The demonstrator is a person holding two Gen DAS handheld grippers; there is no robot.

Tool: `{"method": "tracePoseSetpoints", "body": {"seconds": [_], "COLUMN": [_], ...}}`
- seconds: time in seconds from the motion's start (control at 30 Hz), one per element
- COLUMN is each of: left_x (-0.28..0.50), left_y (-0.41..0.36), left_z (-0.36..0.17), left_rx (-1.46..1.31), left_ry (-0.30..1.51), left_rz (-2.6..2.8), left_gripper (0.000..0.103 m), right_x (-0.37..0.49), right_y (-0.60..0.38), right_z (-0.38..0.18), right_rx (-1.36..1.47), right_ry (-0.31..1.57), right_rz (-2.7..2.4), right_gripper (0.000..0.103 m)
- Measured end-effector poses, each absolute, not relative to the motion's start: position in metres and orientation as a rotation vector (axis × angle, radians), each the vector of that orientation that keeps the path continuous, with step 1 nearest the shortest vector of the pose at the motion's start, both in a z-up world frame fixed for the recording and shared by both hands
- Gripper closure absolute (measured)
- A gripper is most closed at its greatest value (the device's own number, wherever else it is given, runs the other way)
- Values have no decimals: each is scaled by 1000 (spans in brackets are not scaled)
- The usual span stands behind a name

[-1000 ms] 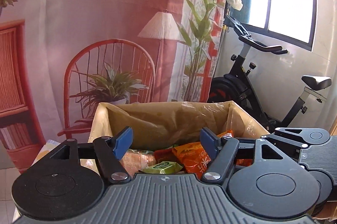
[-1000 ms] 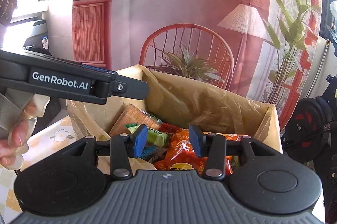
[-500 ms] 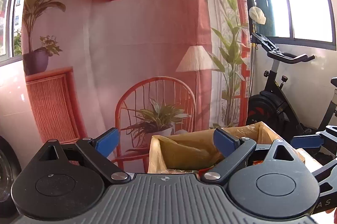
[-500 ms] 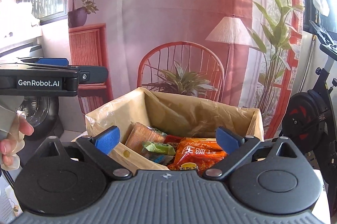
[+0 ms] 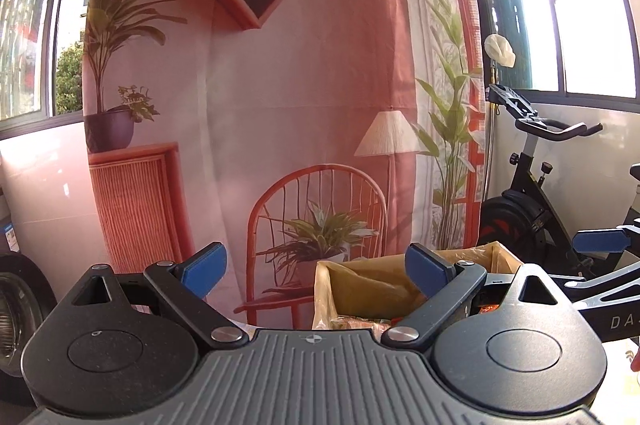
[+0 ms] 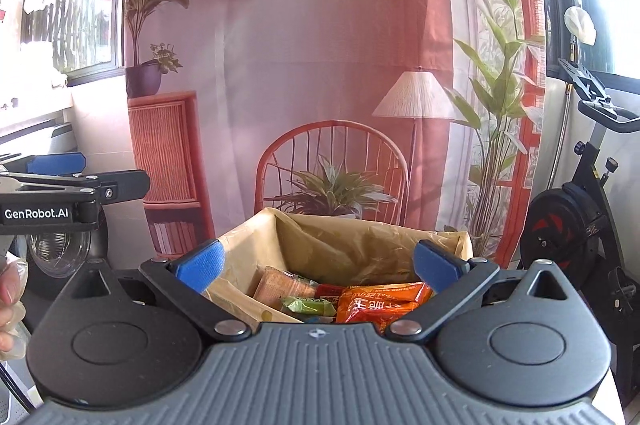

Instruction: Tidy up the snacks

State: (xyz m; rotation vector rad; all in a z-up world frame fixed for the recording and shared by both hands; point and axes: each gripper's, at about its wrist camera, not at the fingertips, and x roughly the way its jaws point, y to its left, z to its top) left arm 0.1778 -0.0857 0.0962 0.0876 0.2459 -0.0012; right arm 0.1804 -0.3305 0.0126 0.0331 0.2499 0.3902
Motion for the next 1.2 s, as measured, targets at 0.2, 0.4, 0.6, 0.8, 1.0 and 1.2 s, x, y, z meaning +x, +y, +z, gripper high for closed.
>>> {"method": "tracePoseSetpoints", "body": {"seconds": [0.2,0.4,0.6,0.8,1.0,1.2], "left_x": [168,167,164,163,163,163], "left_y": [-79,-77,-75,-74,-72,-71], "left_z": [97,99,98,97,97,97], "left_rx": [68,63,43,40,32,24], "left_ry": [244,239,242,250,254,257], "left_rz": [2,4,1,5,5,5], "left_gripper": [6,6,6,6,6,6], "right_x": [175,169,166,165,163,160], "right_y": [-329,-328,-328,-328,-329,-330], "right_z": [16,16,15,15,15,13], "right_rx": [47,49,54,55,57,60], "right_ry": [238,232,233,236,235,236], "right_rz": [393,393,393,391,391,389], "right_gripper": [0,0,0,0,0,0]}}
